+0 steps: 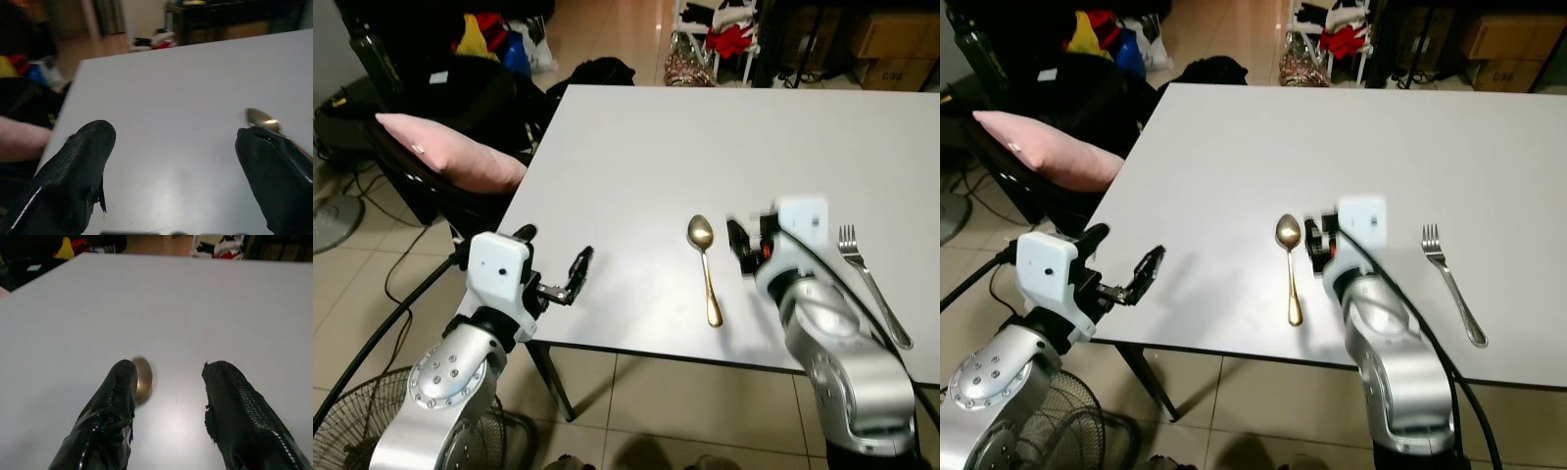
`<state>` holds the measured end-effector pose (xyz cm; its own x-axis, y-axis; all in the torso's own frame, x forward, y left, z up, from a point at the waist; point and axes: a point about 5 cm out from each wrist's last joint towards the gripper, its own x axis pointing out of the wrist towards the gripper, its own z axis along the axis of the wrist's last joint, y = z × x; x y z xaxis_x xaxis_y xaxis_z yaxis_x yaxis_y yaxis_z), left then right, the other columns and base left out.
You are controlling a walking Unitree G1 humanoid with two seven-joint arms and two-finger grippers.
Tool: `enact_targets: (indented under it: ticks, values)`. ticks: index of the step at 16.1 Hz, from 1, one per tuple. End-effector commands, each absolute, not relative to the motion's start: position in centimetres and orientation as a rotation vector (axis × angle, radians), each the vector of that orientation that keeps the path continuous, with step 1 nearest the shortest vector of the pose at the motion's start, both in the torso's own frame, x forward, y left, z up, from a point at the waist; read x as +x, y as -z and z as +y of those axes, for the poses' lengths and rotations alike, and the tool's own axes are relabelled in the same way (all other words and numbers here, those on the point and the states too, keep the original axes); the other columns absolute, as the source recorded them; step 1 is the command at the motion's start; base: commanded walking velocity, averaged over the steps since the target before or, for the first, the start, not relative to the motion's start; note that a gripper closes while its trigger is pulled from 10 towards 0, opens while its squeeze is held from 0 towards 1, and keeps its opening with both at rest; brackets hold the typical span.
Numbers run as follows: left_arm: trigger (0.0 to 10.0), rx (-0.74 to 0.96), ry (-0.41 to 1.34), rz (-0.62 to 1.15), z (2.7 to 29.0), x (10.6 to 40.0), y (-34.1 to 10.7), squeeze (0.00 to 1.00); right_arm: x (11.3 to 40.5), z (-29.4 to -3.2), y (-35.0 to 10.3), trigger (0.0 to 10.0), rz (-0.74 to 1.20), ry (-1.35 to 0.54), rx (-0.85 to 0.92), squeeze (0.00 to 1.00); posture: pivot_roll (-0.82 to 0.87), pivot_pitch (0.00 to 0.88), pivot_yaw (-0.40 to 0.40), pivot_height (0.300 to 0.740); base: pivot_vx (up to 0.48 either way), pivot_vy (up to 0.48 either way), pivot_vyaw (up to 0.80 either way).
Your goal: Setting the table
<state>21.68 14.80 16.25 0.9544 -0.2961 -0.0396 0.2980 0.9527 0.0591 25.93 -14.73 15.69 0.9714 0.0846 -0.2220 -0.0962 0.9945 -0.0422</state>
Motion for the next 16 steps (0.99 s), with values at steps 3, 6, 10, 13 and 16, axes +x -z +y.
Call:
enact_targets:
  ticks: [3, 6, 10, 13, 16]
  values:
    - [10.0, 0.132, 0.228, 0.032, 15.1, 21.1, -16.1, 0.00, 25.1, -14.6, -15.4, 10.0, 0.241, -0.102, -0.036, 0.00, -0.12, 0.000, 0.070, 0.740, 0.000, -0.380, 0.00]
    - [10.0, 0.126, 0.122, 0.049, 15.9, 20.4, -15.7, 0.00, 24.8, -14.1, -15.6, 10.0, 0.207, -0.189, -0.018, 0.00, -0.12, 0.000, 0.063, 0.740, 0.000, -0.480, 0.00]
    - [10.0, 0.140, 0.070, 0.061, 16.5, 19.6, -15.4, 0.00, 24.0, -13.6, -15.2, 10.0, 0.172, -0.292, -0.035, 0.00, -0.10, 0.000, 0.055, 0.740, 0.000, -0.480, 0.00]
    - [10.0, 0.140, 0.064, 0.063, 16.4, 19.1, -15.4, 0.00, 23.3, -13.7, -14.6, 10.0, 0.181, -0.303, 0.005, 0.00, -0.10, 0.000, 0.061, 0.740, 0.000, -0.480, 0.00]
    - [10.0, 0.140, 0.072, 0.071, 16.4, 18.8, -15.3, 0.00, 23.0, -13.9, -14.3, 10.0, 0.180, -0.310, 0.005, 0.00, -0.10, 0.000, 0.066, 0.740, 0.000, -0.480, 0.00]
